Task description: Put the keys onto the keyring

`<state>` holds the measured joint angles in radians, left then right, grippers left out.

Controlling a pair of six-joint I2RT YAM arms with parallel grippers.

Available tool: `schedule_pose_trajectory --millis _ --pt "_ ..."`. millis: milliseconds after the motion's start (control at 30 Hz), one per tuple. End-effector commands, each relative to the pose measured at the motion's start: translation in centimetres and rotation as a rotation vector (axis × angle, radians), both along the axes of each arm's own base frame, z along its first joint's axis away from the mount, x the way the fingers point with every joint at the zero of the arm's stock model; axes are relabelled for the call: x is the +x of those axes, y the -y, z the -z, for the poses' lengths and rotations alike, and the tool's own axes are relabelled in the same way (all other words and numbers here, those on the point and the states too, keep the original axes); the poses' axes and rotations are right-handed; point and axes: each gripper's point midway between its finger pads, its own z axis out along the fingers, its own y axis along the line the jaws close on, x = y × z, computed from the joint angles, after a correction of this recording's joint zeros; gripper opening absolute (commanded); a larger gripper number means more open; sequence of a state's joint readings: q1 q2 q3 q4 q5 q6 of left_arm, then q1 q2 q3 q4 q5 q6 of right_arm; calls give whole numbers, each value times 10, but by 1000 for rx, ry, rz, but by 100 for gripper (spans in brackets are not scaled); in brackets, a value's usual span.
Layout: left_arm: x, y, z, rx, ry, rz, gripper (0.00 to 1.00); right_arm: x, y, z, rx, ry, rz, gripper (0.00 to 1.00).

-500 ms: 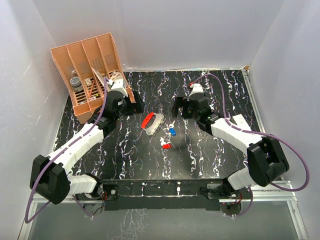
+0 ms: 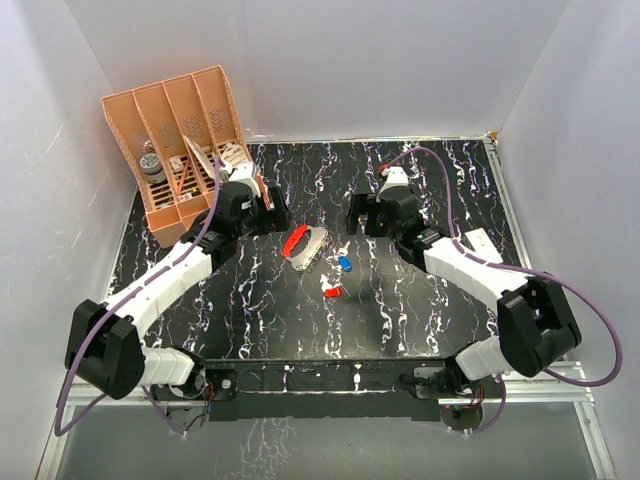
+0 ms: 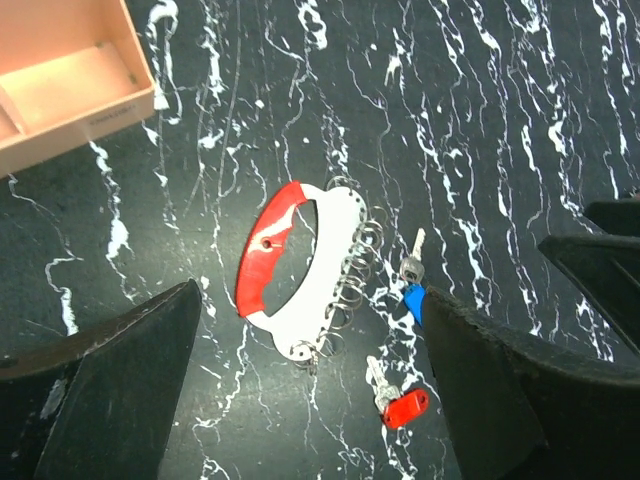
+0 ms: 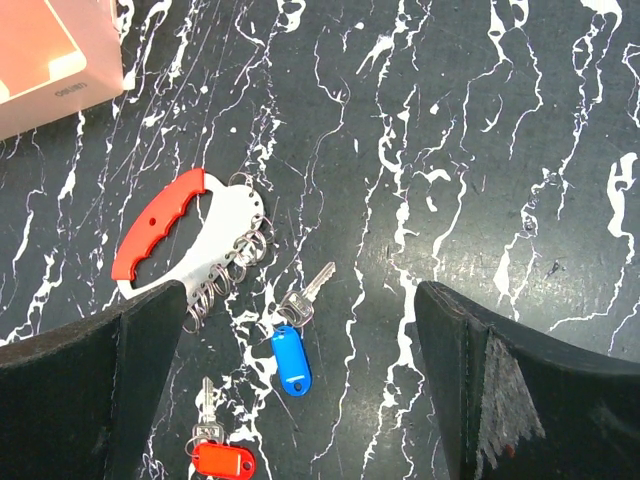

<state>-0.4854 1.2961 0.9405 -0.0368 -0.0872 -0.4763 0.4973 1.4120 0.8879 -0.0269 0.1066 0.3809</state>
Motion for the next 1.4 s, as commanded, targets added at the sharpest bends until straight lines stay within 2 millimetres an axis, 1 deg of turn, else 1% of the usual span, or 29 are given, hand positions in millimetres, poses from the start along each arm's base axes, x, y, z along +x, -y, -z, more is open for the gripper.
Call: schedule_pose_trajectory --millis 0,133,200,267,333,367,500,567,600,667,800,900,967,1067,1233,1367 --pt "-7 12 1 -56 -31 52 87 7 -3 -24 19 72 -8 98" --pt "-12 17 10 -80 -58 75 75 1 -8 -18 15 52 -55 96" --pt "-14 20 20 -91 -80 85 68 -3 -9 -13 8 37 -76 93" --pt "-18 24 29 -111 -103 100 65 -7 -11 -10 8 26 -99 89" --pt "-20 26 39 -118 -125 104 56 -14 -17 -7 19 12 -140 82" --pt "-22 26 43 -116 -136 103 53 -19 -22 -6 25 3 -169 79" --pt "-23 24 54 -101 -159 93 51 -40 -44 9 19 -46 -252 67" --pt "-24 23 58 -101 -166 93 50 -49 -51 18 -1 -73 -273 64" --pt "-25 23 66 -93 -184 91 49 -53 -53 22 -7 -83 -282 63" --pt "-25 24 73 -87 -199 92 47 -58 -54 27 -13 -94 -278 61" --pt "-25 27 84 -77 -216 107 44 -60 -52 26 -7 -85 -275 60" --pt "-27 33 97 -52 -242 130 44 -60 -53 26 -11 -88 -273 60" --pt "-27 36 106 -28 -261 141 41 -59 -52 26 -14 -88 -270 60" --pt "-30 41 116 -3 -278 157 39 -59 -52 27 -16 -89 -266 61" --pt "-32 48 126 34 -311 183 37 -58 -51 26 -20 -86 -259 61" --pt "-31 52 127 43 -307 187 35 -58 -50 28 -23 -87 -256 62"
